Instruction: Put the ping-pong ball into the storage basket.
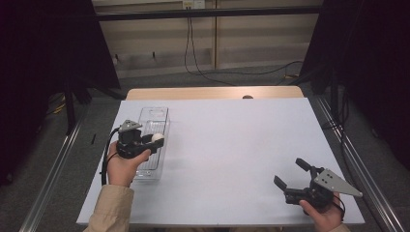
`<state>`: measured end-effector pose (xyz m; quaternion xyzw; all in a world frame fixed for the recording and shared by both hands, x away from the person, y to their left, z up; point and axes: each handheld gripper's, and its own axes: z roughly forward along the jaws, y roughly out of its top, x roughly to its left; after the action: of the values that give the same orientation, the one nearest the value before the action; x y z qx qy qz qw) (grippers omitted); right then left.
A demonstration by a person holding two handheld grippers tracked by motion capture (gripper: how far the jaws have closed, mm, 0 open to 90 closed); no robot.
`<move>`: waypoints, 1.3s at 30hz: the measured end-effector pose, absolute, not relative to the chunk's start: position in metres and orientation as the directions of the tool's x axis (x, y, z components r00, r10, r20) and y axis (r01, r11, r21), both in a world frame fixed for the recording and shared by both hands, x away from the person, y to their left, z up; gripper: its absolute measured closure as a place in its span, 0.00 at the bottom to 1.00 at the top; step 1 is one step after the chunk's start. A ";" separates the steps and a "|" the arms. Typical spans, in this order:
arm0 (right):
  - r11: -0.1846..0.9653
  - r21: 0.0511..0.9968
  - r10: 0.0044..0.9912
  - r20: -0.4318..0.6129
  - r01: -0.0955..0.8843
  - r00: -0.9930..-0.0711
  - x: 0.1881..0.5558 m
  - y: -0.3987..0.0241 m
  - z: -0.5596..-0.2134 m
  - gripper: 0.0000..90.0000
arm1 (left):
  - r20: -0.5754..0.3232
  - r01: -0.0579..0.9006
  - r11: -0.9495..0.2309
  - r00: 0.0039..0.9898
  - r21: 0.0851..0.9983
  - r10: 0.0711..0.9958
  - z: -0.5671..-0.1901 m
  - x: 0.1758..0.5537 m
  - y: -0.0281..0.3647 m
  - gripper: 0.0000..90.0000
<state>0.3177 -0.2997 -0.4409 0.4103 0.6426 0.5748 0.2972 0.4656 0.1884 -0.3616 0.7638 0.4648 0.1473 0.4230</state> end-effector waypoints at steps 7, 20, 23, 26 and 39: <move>0.006 0.983 0.867 0.087 0.185 -0.491 0.318 -0.299 -0.441 0.01 | -0.161 0.588 -0.212 0.517 0.781 0.840 -0.364 0.466 0.195 0.57; 0.006 0.982 0.866 0.089 0.187 -0.492 0.319 -0.298 -0.441 0.01 | -0.149 0.592 -0.199 0.486 0.781 0.861 -0.367 0.466 0.205 0.57; 0.011 0.982 0.864 0.084 0.187 -0.496 0.320 -0.298 -0.441 0.01 | -0.148 0.593 -0.198 0.483 0.780 0.863 -0.369 0.466 0.207 0.57; 0.010 0.983 0.866 0.083 0.184 -0.493 0.320 -0.298 -0.441 0.01 | -0.147 0.593 -0.191 0.474 0.782 0.868 -0.370 0.466 0.207 0.57; 0.008 0.983 0.865 0.086 0.185 -0.494 0.319 -0.299 -0.441 0.01 | -0.090 0.535 -0.150 0.396 0.832 0.914 -0.382 0.461 0.211 0.34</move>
<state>0.3190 -0.2986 -0.4414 0.4068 0.6454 0.5748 0.2960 0.4609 0.2111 -0.3818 0.7236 0.5004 0.2268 0.4178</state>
